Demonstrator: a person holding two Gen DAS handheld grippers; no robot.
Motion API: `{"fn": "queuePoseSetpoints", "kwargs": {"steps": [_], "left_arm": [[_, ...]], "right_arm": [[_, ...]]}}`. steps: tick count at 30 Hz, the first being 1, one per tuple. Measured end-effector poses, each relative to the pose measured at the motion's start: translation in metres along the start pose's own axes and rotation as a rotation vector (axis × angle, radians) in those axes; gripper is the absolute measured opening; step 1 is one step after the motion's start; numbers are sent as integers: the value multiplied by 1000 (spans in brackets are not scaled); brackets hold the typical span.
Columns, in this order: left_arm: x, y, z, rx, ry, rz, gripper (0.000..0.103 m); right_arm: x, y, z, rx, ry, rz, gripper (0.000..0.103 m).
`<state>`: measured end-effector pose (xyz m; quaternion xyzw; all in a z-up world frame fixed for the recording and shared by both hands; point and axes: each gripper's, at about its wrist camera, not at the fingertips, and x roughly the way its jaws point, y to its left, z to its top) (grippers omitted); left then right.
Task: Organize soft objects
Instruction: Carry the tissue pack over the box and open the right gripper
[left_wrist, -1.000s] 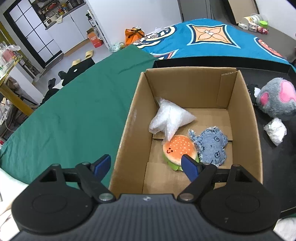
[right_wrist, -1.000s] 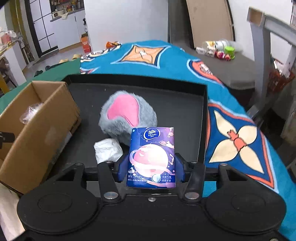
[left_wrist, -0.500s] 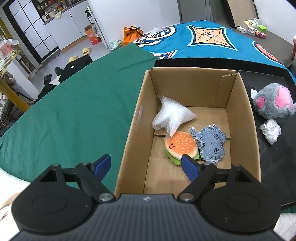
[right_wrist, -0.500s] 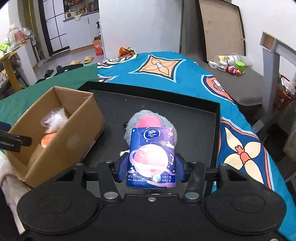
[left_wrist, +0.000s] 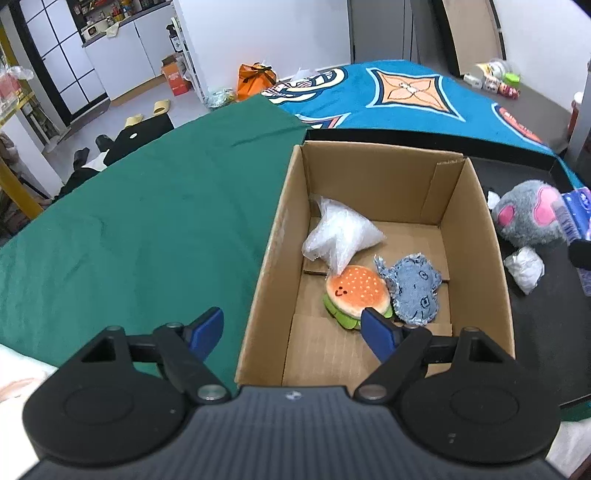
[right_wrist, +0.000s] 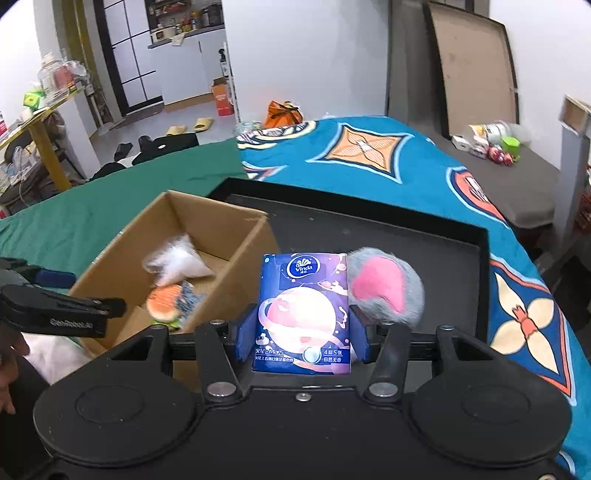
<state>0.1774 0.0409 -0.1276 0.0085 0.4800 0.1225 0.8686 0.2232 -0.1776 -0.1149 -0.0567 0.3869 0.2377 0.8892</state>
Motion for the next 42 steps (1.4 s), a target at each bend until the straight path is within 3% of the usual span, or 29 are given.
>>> {"fn": "queuePoseSetpoints", "kwargs": {"steps": [4,7,11,15,21,28,35,42], "left_arm": [[2,8,-5,-35,-16,-33,77],[4,13,-6,-61,-23,-45,69],[4,19,-9,-80,-31,-75,54],[8,26,-11,-111,-24,-88,31],[7,37,-15,-143,-47,-100,12],[8,47,-17,-179,-61,-140,12],[9,51,-18,-212,-57,-135,12],[12,49,-16,-214,-25,-118,15]], "right_arm": [[0,17,11,-24,-11,-6,50],[1,30,19,-46,-18,-13,50],[5,51,27,-78,-30,-19,50],[11,69,32,-102,-26,-16,50],[24,91,34,-137,-13,-23,50],[32,106,40,-166,-16,-40,51],[36,111,38,-216,-24,-92,67],[29,97,26,-192,-1,-88,68]]}}
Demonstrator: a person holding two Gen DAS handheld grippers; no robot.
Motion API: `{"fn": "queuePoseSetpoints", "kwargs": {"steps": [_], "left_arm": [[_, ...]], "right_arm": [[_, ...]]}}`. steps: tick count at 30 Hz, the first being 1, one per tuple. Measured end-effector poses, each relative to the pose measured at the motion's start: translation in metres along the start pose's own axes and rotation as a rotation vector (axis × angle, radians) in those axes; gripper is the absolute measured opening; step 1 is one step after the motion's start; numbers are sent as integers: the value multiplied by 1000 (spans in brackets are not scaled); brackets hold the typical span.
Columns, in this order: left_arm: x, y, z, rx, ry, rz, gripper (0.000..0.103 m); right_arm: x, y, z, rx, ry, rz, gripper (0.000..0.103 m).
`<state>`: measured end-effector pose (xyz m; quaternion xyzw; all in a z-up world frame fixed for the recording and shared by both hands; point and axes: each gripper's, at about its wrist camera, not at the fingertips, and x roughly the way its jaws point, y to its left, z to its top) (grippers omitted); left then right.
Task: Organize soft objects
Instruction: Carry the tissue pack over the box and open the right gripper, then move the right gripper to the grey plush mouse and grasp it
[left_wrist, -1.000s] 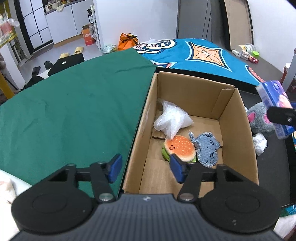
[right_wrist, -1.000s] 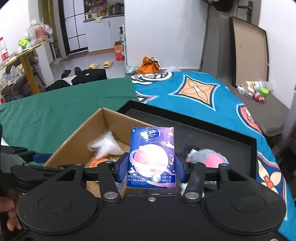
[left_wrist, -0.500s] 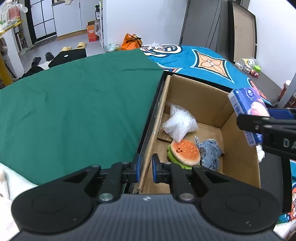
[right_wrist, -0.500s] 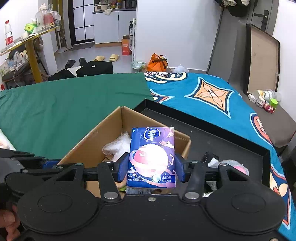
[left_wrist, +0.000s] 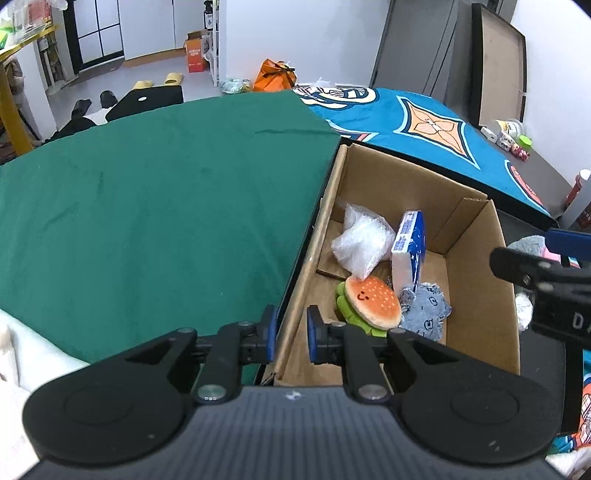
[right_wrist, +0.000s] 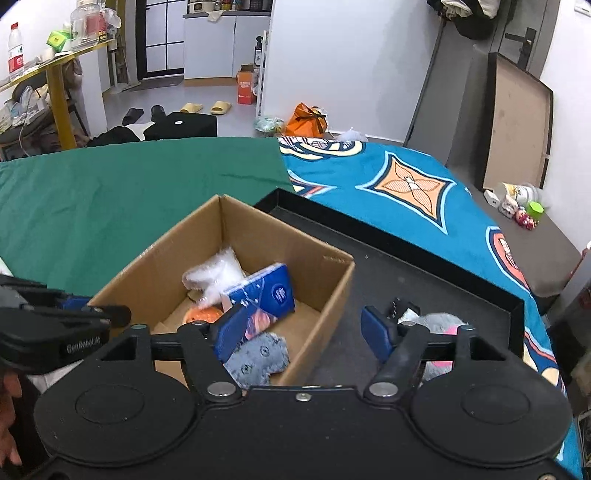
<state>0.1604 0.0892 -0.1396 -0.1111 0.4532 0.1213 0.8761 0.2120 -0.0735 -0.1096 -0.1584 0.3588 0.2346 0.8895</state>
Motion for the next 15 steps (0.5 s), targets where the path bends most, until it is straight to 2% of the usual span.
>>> {"fn": "queuePoseSetpoints", "kwargs": {"steps": [4,9,12,15], "left_arm": [[0,-5,0,29,8,30,20],[-5,-9,1,51,-10,58,54],[-7,-17,2,86,-19,76,62],[-6,-26,2,130,-13,96,64]], "right_arm": [[-2,-9,-6,13,-3,-8,68],[-2,-24,-11,39,-6,-10,68],[0,-34,-15,60,-9,-11,68],[1,-43,-18,77,-14,-13,69]]}}
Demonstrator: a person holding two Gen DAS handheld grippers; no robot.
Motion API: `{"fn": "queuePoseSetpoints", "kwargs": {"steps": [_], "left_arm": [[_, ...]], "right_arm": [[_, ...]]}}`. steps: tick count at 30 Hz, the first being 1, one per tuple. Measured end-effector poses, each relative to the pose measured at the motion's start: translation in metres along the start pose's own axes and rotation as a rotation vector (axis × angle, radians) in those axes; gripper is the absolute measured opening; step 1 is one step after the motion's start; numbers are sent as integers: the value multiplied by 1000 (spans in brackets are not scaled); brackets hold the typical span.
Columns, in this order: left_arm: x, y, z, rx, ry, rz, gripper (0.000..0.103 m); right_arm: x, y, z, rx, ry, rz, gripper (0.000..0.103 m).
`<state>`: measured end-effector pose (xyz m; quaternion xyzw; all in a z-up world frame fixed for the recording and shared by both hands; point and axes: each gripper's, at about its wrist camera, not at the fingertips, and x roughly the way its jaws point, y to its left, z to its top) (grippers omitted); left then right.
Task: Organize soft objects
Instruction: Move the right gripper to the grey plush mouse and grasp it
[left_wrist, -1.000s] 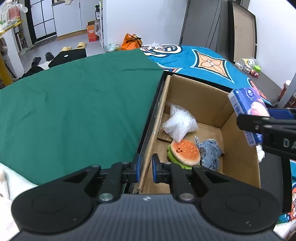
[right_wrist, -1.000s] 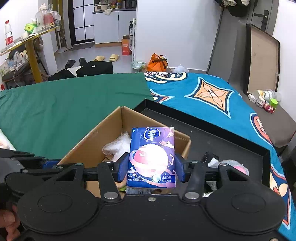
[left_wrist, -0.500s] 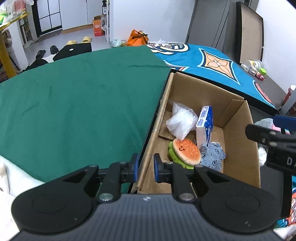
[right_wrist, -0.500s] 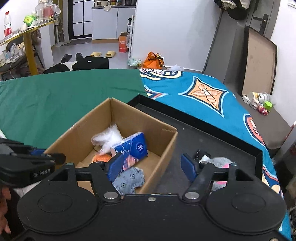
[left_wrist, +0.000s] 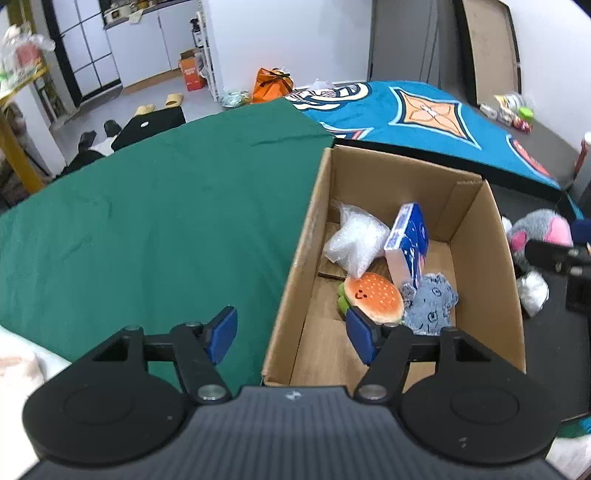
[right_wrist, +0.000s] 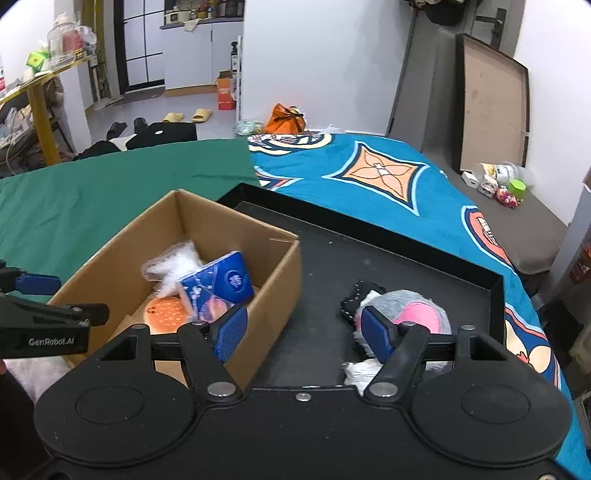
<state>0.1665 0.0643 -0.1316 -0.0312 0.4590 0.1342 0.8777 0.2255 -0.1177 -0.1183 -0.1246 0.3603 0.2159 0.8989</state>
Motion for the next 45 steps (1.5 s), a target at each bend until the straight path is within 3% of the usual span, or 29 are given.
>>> {"fn": "queuePoseSetpoints", "kwargs": {"steps": [5,20,25,45], "left_arm": [[1,-13,2,67,6,24,66],[8,-37,15,125,32,70,71],[16,-47,14,170,57,98,72],[33,-66,19,234,104,198,75]], "right_arm": [[6,-17,-6,37,-9,-7,78],[30,-80,-29,272,-63,-39,87],[37,-93,-37,326,-66,-50,102],[77,-130,-52,500,-8,43,103]]}}
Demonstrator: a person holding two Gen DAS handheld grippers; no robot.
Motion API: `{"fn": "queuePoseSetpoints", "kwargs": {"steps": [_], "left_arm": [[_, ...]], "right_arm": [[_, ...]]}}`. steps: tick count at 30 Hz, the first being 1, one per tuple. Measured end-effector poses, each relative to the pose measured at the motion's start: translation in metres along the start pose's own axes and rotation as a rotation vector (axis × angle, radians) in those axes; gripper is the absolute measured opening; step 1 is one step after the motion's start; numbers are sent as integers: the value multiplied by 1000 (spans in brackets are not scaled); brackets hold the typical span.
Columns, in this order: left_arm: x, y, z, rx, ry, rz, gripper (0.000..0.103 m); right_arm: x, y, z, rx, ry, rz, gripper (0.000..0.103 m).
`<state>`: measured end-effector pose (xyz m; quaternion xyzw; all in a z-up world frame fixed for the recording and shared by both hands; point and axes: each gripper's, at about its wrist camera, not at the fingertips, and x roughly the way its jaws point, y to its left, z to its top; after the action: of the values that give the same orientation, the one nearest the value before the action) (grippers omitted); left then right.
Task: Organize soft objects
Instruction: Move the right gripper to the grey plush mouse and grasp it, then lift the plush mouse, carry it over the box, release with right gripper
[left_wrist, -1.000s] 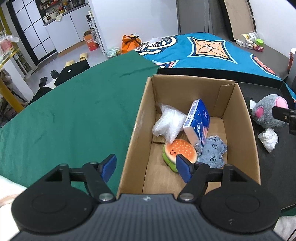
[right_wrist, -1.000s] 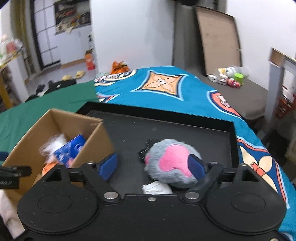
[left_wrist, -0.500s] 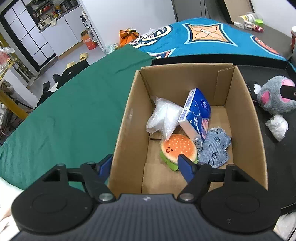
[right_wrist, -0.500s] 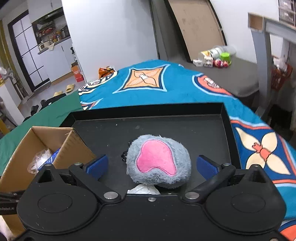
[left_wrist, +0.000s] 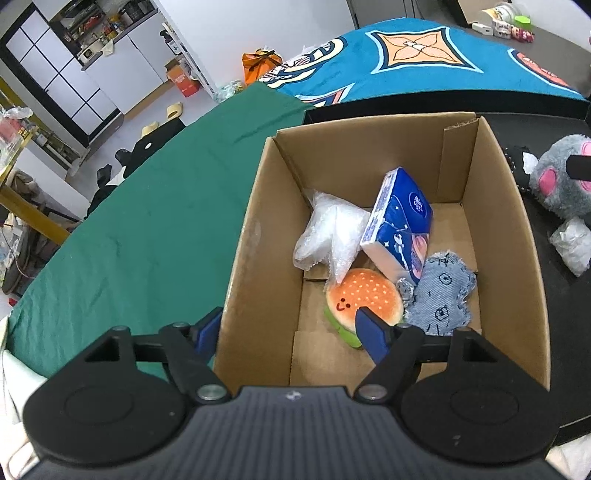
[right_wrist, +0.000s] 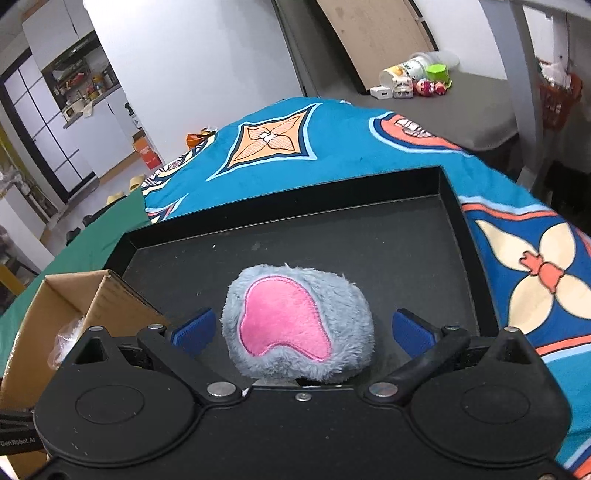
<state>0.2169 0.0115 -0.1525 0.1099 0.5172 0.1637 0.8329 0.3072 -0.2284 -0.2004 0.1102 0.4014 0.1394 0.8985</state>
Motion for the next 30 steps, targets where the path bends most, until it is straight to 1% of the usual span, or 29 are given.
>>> {"fn": "queuePoseSetpoints", "kwargs": {"steps": [4,5,6,8,9,12,17,21,30], "left_arm": [[2,1,0,1,3,2,76],[2,1,0,3,2,1,76],[2,1,0,5,1,0,76],[2,1,0,7,-1,-4,76],[2,1,0,6,-3,-6,76],[0,4,-2,0,-4,-14,76],[-3,6,-5,3,-11,-18,76],[-7,9,-7,-3,-17,-28,76],[-16,11,-12,3,-25,-57,76]], "right_arm": [[7,-5,-2,18,9,6,101],[7,-7,-1,24,8,8,91],[7,-8,-1,31,10,14,73],[5,-9,-1,46,20,42,69],[3,-8,-1,36,19,36,67],[-4,-4,-1,18,18,25,65],[-23,-4,0,26,-6,22,65],[-34,-3,-2,25,5,17,65],[-54,10,-3,-37,-7,15,65]]}}
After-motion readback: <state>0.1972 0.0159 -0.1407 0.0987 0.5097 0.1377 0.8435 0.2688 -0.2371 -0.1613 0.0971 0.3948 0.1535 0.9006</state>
